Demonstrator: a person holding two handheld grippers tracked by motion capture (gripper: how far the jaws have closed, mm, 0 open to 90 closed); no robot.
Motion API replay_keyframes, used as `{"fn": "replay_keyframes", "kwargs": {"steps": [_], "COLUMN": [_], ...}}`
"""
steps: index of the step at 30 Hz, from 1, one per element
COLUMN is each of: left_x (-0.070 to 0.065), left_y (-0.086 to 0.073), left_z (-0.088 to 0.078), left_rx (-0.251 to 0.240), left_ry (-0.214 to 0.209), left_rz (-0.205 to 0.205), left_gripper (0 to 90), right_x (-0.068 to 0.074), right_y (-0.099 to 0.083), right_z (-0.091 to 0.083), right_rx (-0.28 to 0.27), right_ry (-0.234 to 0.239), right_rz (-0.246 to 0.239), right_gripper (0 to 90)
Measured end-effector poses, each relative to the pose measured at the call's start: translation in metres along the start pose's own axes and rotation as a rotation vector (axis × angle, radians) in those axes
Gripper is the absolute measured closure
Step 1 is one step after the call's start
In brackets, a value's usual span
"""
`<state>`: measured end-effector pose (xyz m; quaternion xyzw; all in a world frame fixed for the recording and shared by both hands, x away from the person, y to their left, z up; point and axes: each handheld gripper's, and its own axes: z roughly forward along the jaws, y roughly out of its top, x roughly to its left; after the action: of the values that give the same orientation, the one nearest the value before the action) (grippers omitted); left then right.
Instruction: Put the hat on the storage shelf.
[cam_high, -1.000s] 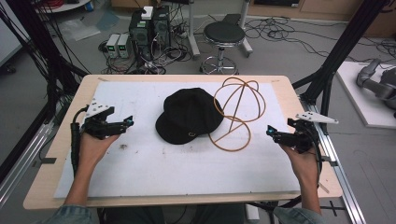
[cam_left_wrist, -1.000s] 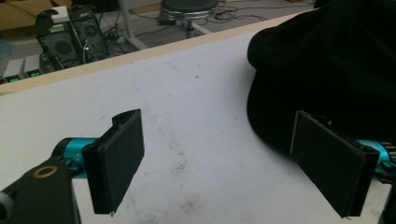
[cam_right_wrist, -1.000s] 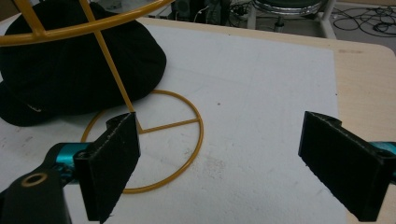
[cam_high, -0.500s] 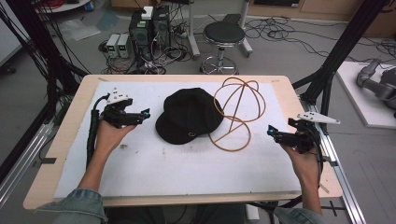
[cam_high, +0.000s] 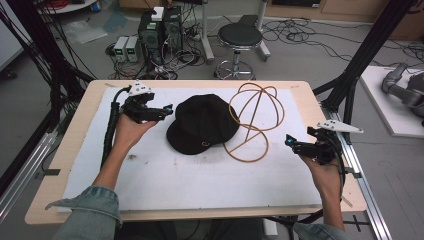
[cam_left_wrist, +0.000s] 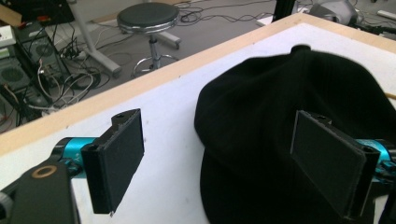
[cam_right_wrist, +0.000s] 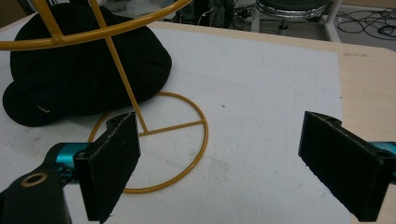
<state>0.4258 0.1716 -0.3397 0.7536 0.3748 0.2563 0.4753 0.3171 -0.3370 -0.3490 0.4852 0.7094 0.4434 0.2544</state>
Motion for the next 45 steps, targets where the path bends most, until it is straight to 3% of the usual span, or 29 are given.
{"fn": "replay_keyframes", "kwargs": {"steps": [6,16,22,33,40,45], "left_x": [-0.012,-0.039,-0.049,-0.058,-0.061,-0.061], "left_y": [0.017,0.042,0.036,0.025,0.021,0.019], "left_z": [0.018,0.063,0.088,0.110,0.116,0.117], "left_rx": [-0.002,-0.008,0.020,0.081,0.111,0.137], "left_ry": [-0.038,-0.105,-0.145,-0.170,-0.190,-0.204], "left_rz": [0.026,0.064,0.079,0.093,0.151,0.142], "left_gripper": [17.4,17.6,17.9,19.1,30.2,42.8], "right_x": [-0.001,-0.002,-0.002,-0.001,-0.002,-0.002], "right_y": [0.000,-0.003,-0.004,-0.004,-0.004,-0.004], "right_z": [0.000,-0.001,0.000,0.000,-0.001,-0.002], "right_rx": [-0.001,0.003,0.006,0.012,0.012,0.011], "right_ry": [-0.003,0.002,0.006,0.012,0.013,0.013], "right_rz": [0.003,0.008,0.007,0.006,0.009,0.011], "right_gripper": [12.4,12.5,12.5,12.5,12.5,12.5]}}
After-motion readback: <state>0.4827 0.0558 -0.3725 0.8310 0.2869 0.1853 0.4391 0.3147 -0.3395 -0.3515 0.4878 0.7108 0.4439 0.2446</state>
